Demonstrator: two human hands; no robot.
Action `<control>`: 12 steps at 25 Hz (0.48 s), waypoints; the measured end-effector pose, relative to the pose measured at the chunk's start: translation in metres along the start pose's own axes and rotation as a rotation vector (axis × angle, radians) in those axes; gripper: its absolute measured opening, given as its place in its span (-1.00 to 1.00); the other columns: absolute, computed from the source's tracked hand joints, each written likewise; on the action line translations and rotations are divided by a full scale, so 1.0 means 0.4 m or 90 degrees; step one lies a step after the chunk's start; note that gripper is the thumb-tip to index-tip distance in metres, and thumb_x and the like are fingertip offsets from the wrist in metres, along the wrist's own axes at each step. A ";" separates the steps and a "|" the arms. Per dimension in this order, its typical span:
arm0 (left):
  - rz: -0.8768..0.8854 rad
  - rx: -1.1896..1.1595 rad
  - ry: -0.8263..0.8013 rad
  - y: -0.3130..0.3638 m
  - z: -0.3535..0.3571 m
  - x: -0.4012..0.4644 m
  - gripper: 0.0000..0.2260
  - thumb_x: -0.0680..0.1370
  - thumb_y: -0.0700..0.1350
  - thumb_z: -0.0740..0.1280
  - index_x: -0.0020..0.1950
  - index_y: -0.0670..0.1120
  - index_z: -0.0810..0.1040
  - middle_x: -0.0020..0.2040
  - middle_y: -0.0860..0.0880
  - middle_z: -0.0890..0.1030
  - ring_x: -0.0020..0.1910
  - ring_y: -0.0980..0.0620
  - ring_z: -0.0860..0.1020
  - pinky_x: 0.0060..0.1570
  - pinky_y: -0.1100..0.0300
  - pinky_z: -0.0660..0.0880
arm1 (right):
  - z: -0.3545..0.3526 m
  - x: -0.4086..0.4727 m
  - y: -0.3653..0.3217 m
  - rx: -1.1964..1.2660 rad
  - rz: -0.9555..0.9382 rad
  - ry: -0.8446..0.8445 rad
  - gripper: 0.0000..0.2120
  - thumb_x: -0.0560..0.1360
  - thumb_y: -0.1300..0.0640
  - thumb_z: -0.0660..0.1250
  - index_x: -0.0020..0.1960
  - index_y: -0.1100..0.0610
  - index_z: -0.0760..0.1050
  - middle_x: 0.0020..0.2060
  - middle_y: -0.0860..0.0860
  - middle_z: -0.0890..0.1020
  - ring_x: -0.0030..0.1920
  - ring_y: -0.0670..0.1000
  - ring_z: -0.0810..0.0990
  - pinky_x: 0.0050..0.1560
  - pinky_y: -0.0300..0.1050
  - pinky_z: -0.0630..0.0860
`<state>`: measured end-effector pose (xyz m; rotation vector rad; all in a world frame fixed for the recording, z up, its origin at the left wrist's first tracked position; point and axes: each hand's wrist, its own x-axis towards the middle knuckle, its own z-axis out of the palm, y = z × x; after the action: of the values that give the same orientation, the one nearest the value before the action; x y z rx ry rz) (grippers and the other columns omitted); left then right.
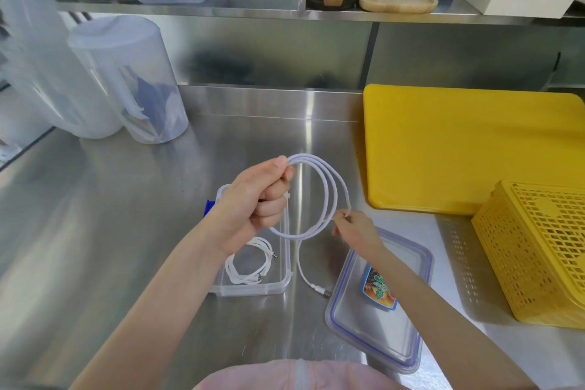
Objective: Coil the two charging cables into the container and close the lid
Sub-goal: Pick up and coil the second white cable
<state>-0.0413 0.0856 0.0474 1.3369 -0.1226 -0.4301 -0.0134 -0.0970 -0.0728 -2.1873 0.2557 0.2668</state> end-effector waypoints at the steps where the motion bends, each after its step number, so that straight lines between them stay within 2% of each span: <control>1: 0.001 -0.010 0.000 0.003 -0.002 -0.001 -0.74 0.58 -0.06 0.08 -0.28 -0.08 0.35 -0.58 0.14 0.19 -0.66 0.25 0.11 -0.68 0.42 0.10 | 0.006 0.003 -0.008 0.011 -0.001 -0.028 -0.65 0.58 0.13 0.07 -0.31 0.05 0.49 -0.44 -0.05 0.48 -0.41 -0.11 0.42 -0.38 -0.31 0.35; 3: 0.005 -0.008 0.011 0.003 -0.005 -0.003 -0.74 0.59 -0.06 0.07 -0.28 -0.08 0.35 -0.58 0.15 0.18 -0.65 0.24 0.10 -0.67 0.42 0.09 | 0.020 0.006 -0.021 0.077 -0.001 -0.074 -0.71 0.58 0.14 0.10 -0.09 0.14 0.59 -0.41 -0.07 0.56 -0.42 -0.11 0.48 -0.35 -0.31 0.42; 4: 0.006 0.003 0.020 -0.001 -0.006 -0.002 -0.73 0.60 -0.06 0.06 -0.27 -0.08 0.34 -0.58 0.15 0.18 -0.65 0.24 0.10 -0.66 0.42 0.08 | 0.022 0.005 -0.028 0.149 0.015 -0.082 -0.71 0.59 0.15 0.10 -0.04 0.19 0.59 -0.42 -0.07 0.59 -0.45 -0.13 0.52 -0.37 -0.32 0.46; 8: -0.007 0.036 0.056 -0.023 -0.019 0.003 -0.72 0.61 -0.06 0.05 -0.27 -0.07 0.34 -0.58 0.14 0.18 -0.63 0.22 0.08 -0.64 0.40 0.06 | -0.029 -0.005 -0.056 0.560 0.083 -0.088 -0.67 0.60 0.15 0.08 -0.20 0.20 0.54 -0.57 -0.06 0.61 -0.53 -0.18 0.56 -0.49 -0.37 0.51; 12: -0.024 0.042 0.037 -0.039 -0.015 0.012 -0.72 0.61 -0.05 0.05 -0.27 -0.08 0.34 -0.58 0.12 0.18 -0.64 0.23 0.09 -0.65 0.40 0.06 | -0.087 -0.028 -0.081 0.792 0.120 -0.149 -0.71 0.59 0.14 0.09 -0.14 0.20 0.53 -0.54 -0.02 0.60 -0.52 -0.14 0.56 -0.50 -0.34 0.51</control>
<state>-0.0387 0.0867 0.0302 1.4179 -0.0640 -0.4227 -0.0117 -0.1054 -0.0247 -0.8963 0.3639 0.3379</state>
